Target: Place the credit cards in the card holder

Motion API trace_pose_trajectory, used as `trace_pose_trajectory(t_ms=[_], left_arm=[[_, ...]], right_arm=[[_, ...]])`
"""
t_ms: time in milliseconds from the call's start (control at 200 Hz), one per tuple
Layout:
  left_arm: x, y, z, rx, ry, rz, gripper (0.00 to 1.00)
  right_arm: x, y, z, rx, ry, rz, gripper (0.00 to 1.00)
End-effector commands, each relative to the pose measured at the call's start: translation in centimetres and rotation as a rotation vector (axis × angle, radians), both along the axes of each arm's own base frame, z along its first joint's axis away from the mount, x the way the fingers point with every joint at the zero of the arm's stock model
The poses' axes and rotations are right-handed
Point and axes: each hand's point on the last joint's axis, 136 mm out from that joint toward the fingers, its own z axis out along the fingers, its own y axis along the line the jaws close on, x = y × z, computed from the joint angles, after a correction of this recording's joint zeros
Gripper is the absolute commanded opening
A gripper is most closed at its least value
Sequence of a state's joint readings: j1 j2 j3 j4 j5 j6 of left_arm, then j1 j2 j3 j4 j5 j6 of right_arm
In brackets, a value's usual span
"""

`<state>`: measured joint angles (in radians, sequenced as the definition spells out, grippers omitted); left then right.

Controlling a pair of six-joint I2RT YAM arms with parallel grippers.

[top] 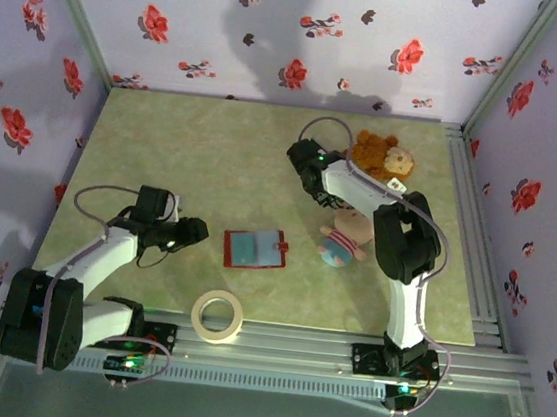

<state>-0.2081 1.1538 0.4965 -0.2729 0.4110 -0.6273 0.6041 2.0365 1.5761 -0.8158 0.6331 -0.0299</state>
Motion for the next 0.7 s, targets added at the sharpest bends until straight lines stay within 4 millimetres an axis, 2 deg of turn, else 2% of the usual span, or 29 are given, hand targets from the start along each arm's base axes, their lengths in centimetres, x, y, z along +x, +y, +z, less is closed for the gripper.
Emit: trace_pose_trajectory(t_ms=[0, 120, 265, 365, 425, 695], left_arm=[[0.3, 0.0, 0.7, 0.006, -0.009, -0.019, 0.52], [0.3, 0.0, 0.6, 0.003, -0.004, -0.015, 0.52], [0.4, 0.0, 0.5, 0.01, 0.002, -0.024, 0.52], [0.5, 0.0, 0.5, 0.006, -0.001, -0.016, 0.52], [0.5, 0.0, 0.5, 0.008, -0.003, -0.023, 0.52], [0.5, 0.1, 0.4, 0.023, 0.007, -0.035, 0.52]], right_arm=[[0.8, -0.4, 0.5, 0.035, 0.005, -0.004, 0.55], [1.5, -1.0, -0.1, -0.029, -0.001, 0.002, 0.55], [2.0, -1.1, -0.9, -0.051, 0.007, -0.001, 0.43], [2.3, -1.4, -0.3, -0.093, -0.022, -0.002, 0.3], [2.3, -1.5, 0.2, -0.106, -0.041, -0.005, 0.25], [2.4, -2.5, 2.5, -0.174, -0.113, -0.038, 0.2]])
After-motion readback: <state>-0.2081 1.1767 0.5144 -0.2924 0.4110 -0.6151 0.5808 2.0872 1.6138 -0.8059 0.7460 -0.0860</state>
